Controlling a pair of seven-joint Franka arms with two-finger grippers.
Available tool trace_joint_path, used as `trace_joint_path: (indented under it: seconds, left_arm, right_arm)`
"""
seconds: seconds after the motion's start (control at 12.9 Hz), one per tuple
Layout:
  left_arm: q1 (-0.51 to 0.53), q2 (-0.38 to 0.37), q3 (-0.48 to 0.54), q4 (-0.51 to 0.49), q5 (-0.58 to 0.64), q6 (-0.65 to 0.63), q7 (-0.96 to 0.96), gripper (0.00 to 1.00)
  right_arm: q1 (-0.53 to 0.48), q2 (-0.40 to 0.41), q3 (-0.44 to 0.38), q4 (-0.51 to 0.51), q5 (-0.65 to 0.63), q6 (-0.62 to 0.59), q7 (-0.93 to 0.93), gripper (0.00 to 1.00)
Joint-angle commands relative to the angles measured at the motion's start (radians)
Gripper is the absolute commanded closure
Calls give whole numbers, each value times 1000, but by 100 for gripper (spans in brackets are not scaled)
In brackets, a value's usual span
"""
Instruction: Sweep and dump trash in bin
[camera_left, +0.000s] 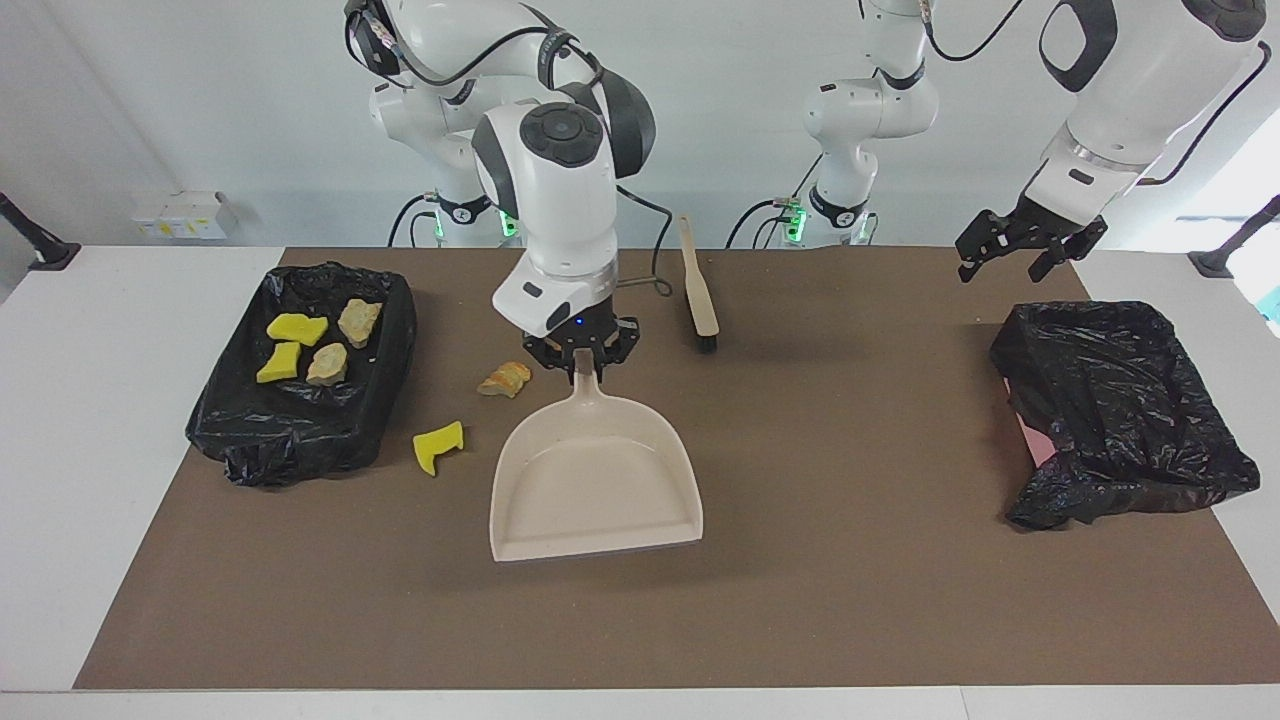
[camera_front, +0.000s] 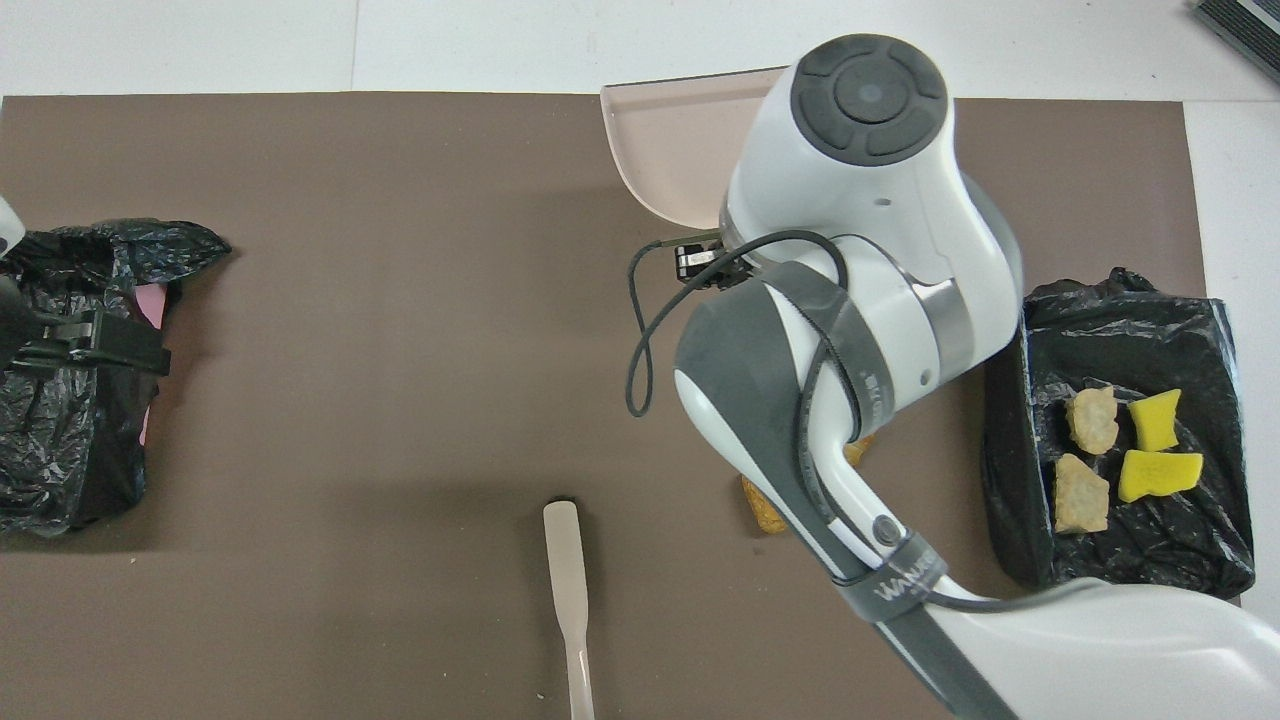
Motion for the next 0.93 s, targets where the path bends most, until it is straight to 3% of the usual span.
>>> trace_joint_path:
  seconds: [0.0, 0.39, 0.62, 0.86]
  left_arm:
    - [-5, -24, -2, -35, 17, -5, 10, 0]
    - [-9, -29, -5, -43, 17, 0, 9, 0]
    - [-6, -27, -7, -38, 18, 3, 13, 0]
    - [-6, -14, -7, -14, 18, 3, 33, 0]
  right_arm:
    - [48, 134, 2, 99, 24, 88, 117, 100]
    - [139, 301, 3, 154, 25, 286, 203, 100]
    - [139, 343, 49, 147, 43, 391, 213, 100]
    - [136, 331, 66, 110, 82, 372, 213, 100]
